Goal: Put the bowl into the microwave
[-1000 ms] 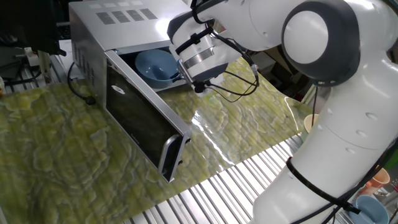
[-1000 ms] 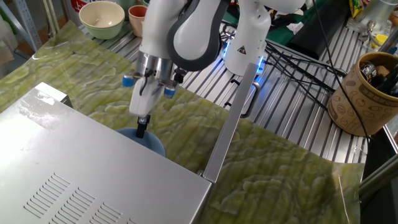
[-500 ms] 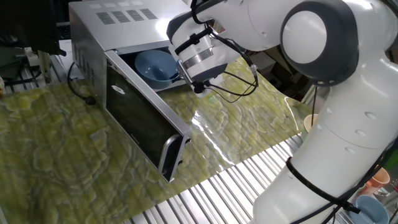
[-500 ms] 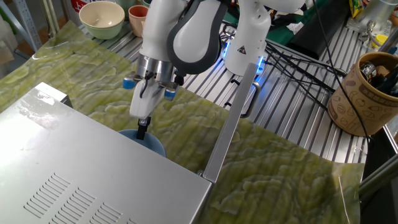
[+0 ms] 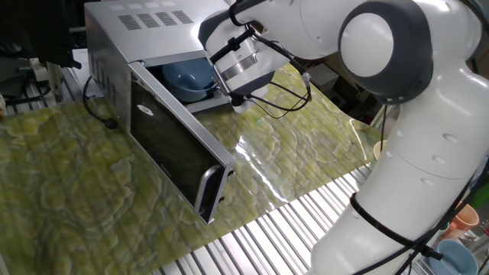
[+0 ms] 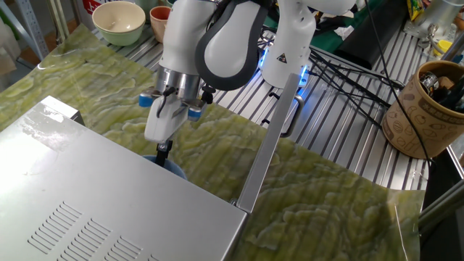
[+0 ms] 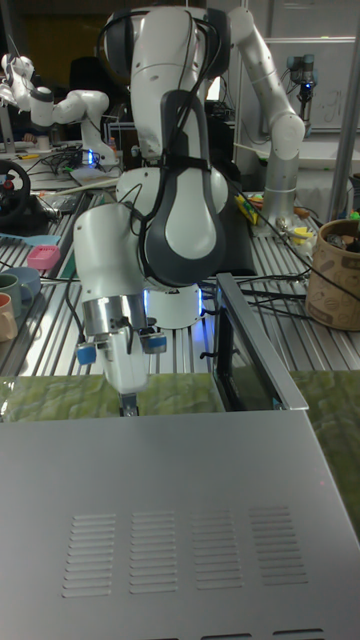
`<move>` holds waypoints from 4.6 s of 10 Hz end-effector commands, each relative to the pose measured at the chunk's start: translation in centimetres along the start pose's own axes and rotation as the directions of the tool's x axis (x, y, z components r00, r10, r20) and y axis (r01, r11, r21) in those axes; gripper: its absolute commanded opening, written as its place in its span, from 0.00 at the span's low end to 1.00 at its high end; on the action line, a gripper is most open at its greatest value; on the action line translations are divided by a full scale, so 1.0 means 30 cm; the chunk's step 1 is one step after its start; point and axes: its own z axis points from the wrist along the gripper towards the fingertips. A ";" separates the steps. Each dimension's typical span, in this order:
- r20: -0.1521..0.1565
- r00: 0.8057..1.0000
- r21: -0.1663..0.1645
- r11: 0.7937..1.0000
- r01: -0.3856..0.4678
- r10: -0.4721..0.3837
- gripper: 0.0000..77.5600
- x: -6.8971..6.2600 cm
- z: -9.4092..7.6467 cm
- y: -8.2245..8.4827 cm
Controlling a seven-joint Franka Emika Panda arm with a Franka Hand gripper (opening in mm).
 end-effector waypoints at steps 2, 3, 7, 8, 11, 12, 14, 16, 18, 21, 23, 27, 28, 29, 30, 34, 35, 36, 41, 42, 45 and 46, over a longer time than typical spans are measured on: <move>-0.003 0.999 -0.012 0.999 -0.034 0.034 0.01 0.006 0.013 0.014; -0.004 0.999 -0.013 0.999 -0.035 0.035 0.01 0.011 0.023 0.016; 0.001 0.999 -0.025 0.999 -0.035 0.035 0.01 0.025 0.057 0.025; 0.001 0.999 -0.025 0.999 -0.035 0.035 0.01 0.027 0.060 0.027; 0.001 0.999 -0.023 0.999 -0.039 0.039 0.01 0.028 0.060 0.037; 0.003 0.999 -0.021 0.999 -0.039 0.039 0.01 0.029 0.059 0.038; 0.002 0.999 -0.023 0.999 -0.047 0.047 0.01 0.028 0.059 0.040; 0.003 0.999 -0.029 0.999 -0.045 0.045 0.01 0.027 0.058 0.041; 0.005 0.999 -0.036 0.999 -0.037 0.037 0.01 0.024 0.058 0.043; 0.012 0.999 -0.037 0.998 -0.048 0.049 0.01 0.023 0.059 0.044; 0.013 0.999 -0.037 0.998 -0.047 0.048 0.01 0.023 0.058 0.045; 0.016 0.998 -0.039 0.998 -0.057 0.057 1.00 0.021 0.058 0.046; 0.016 0.998 -0.039 0.998 -0.057 0.057 1.00 0.021 0.058 0.046; 0.016 0.998 -0.039 0.998 -0.057 0.057 1.00 0.021 0.058 0.046; 0.016 0.998 -0.039 0.998 -0.057 0.057 1.00 0.021 0.058 0.046; 0.016 0.998 -0.039 0.998 -0.057 0.057 1.00 0.021 0.058 0.046; 0.016 0.998 -0.039 0.998 -0.057 0.057 1.00 0.021 0.058 0.046; 0.016 0.998 -0.039 0.998 -0.057 0.057 1.00 0.021 0.058 0.046; -0.012 0.997 0.136 0.987 0.082 -0.081 1.00 0.000 -0.030 0.008; -0.019 0.995 0.147 0.984 0.098 -0.097 1.00 -0.001 -0.042 0.000; -0.031 0.993 0.153 0.982 0.114 -0.110 1.00 -0.011 -0.063 -0.009; -0.027 0.994 0.154 0.982 0.107 -0.104 1.00 -0.013 -0.064 -0.011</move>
